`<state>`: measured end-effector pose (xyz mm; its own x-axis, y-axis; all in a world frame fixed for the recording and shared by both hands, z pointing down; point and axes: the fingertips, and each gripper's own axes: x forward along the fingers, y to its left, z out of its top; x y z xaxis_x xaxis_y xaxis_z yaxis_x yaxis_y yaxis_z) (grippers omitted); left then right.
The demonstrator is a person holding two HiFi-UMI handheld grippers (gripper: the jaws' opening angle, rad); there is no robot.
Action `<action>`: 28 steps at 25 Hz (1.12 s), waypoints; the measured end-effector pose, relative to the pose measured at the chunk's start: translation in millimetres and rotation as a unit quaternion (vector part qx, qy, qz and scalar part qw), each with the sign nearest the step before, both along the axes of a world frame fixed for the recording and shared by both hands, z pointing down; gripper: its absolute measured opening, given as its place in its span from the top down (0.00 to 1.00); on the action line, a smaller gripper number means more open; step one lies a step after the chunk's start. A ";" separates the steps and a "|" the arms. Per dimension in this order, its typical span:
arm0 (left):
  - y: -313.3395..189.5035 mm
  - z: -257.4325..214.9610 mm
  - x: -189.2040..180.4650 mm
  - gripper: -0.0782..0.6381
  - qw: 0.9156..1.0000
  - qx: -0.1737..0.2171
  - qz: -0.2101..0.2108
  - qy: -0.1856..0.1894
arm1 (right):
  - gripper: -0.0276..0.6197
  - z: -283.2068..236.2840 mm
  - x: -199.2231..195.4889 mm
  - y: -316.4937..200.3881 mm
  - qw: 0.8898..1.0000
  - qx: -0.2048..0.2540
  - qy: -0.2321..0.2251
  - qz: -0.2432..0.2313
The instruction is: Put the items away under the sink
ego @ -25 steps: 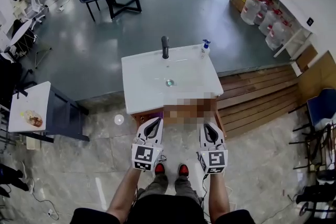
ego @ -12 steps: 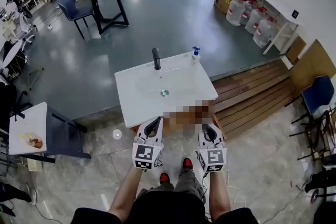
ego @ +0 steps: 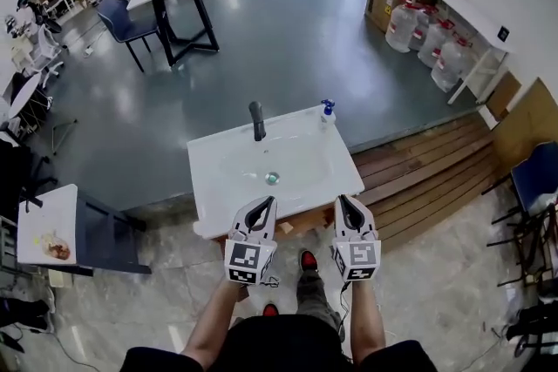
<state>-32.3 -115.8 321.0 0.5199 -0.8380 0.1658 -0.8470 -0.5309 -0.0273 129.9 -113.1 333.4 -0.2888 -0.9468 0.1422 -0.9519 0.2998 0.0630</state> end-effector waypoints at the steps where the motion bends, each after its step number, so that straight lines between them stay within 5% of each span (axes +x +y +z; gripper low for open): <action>1: -10.7 -0.2 4.0 0.88 1.000 -0.002 -0.004 0.000 | 0.90 0.9 3.8 -13.3 1.000 -0.001 0.000 -0.005; 14: -137.9 21.1 49.4 0.88 0.997 -0.036 -0.061 0.017 | 0.90 31.7 45.7 -161.1 0.998 -0.030 0.002 -0.053; 28: -219.8 81.9 64.6 0.88 0.992 -0.081 -0.095 0.010 | 0.90 90.6 59.0 -267.4 0.995 -0.058 0.001 -0.084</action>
<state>32.3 -335.6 403.0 0.3605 -0.8842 0.2971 -0.9314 -0.3585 0.0634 188.9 -380.5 423.9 -0.4412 -0.8624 0.2483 -0.8877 0.4600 0.0206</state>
